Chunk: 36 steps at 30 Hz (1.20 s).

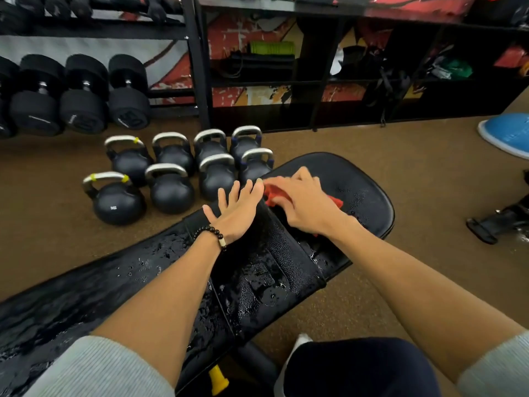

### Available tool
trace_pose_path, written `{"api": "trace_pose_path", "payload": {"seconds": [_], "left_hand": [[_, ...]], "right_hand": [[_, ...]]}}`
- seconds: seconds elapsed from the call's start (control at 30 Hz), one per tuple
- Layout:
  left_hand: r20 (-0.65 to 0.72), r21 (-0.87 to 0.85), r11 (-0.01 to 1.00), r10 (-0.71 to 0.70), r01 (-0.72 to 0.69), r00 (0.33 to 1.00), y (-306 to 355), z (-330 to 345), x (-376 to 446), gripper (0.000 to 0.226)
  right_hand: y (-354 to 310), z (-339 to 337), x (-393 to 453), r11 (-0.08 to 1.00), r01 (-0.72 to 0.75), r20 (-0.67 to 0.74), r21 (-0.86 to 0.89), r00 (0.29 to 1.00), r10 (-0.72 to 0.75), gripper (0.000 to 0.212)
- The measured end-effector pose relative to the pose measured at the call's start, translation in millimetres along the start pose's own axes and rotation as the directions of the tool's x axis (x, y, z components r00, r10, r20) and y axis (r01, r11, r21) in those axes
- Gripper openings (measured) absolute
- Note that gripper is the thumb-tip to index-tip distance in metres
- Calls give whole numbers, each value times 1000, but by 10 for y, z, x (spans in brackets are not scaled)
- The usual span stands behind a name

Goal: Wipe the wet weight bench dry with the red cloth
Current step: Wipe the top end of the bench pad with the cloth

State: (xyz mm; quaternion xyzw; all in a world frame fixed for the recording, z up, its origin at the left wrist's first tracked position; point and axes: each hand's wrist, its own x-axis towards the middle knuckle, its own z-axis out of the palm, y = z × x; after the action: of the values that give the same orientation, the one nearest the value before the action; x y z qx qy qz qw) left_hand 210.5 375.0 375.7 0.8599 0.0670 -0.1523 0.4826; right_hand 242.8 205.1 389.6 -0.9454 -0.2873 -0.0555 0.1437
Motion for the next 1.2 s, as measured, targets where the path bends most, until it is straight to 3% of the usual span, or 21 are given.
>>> {"api": "trace_pose_path", "payload": {"seconds": [0.1,0.27,0.43,0.6,0.77,0.83,0.97,1.2], "left_hand": [[16,-21,1000,6,-6,1000,-6,-20,-6,90],[21,-25,1000,-1,1,1000,-1,-17,6,94],[33,-43,999,21,-20,999,-33,-22,10,86],[19,53,999,7,-8,1000,-11,-20,28,89],[14,73,997,7,-8,1000,-36,-13,43,90],[12,98,995,15,-16,1000,-47,-11,53,83],[13,108,994,16,-17,1000,-54,-8,57,83],[1,124,992,16,-16,1000,-50,5,64,79]], "right_hand": [[104,-60,-208,992,73,20,105,997,-75,26],[74,-37,42,988,-131,-85,81,987,138,22],[17,-122,-317,985,48,13,167,999,-51,19],[203,-134,-128,982,-163,-111,98,979,173,19],[-20,-64,-408,989,45,-3,140,999,-45,27],[102,-143,-430,990,30,-11,137,1000,-28,27],[51,-71,-180,988,-141,-95,62,985,146,25],[-53,-88,-766,995,-20,-68,97,997,26,26]]}}
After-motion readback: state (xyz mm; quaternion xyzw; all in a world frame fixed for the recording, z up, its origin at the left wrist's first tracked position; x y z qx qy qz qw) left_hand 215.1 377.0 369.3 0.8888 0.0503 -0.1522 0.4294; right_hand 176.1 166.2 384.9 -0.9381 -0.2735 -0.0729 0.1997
